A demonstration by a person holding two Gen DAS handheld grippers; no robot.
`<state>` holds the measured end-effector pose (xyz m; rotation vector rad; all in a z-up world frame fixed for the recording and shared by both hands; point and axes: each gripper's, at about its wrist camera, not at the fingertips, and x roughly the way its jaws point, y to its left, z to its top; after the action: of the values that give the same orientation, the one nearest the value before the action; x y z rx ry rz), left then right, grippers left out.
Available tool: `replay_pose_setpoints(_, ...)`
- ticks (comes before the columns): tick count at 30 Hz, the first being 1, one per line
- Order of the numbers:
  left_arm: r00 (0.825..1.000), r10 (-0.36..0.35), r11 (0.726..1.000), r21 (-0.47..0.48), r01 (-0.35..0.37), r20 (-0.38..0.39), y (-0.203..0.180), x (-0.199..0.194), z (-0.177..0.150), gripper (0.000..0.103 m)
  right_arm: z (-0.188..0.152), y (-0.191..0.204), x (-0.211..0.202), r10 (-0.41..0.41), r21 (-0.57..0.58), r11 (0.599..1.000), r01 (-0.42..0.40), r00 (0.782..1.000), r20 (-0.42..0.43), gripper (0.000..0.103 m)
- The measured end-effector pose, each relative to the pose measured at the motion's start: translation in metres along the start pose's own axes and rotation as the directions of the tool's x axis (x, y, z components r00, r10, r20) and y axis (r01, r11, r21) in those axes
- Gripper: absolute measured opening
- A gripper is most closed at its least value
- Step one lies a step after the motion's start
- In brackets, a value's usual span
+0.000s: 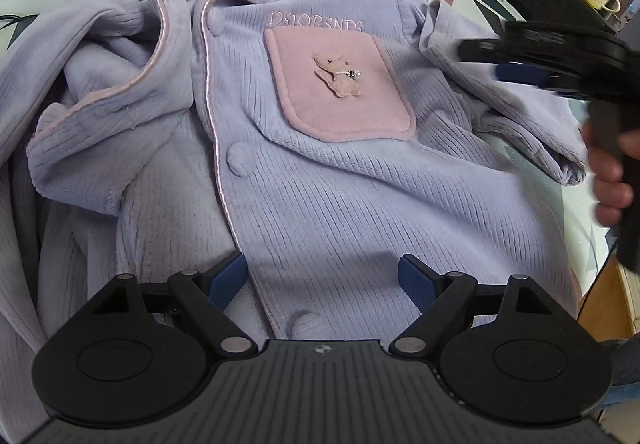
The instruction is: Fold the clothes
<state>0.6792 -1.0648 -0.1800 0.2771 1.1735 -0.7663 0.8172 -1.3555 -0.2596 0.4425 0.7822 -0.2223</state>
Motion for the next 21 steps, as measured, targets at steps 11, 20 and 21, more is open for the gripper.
replay_pose_setpoints(11,0.998,0.062,0.995,0.076,-0.062,0.003,-0.017,0.013,-0.007,0.098,0.021,-0.129,-0.076,-0.310,0.205,0.935,0.291,0.948,0.070,0.072)
replay_pose_setpoints(20,0.996,0.085,0.993,0.080,-0.086,0.007,-0.022,0.017,-0.008,0.100,-0.007,-0.187,-0.042,-0.283,0.360,0.888,0.287,0.957,-0.064,0.056)
replay_pose_setpoints(21,0.996,0.087,0.993,0.076,-0.087,0.006,-0.022,0.018,-0.007,0.100,-0.007,-0.182,-0.040,-0.277,0.338,0.898,0.280,0.959,-0.058,0.052)
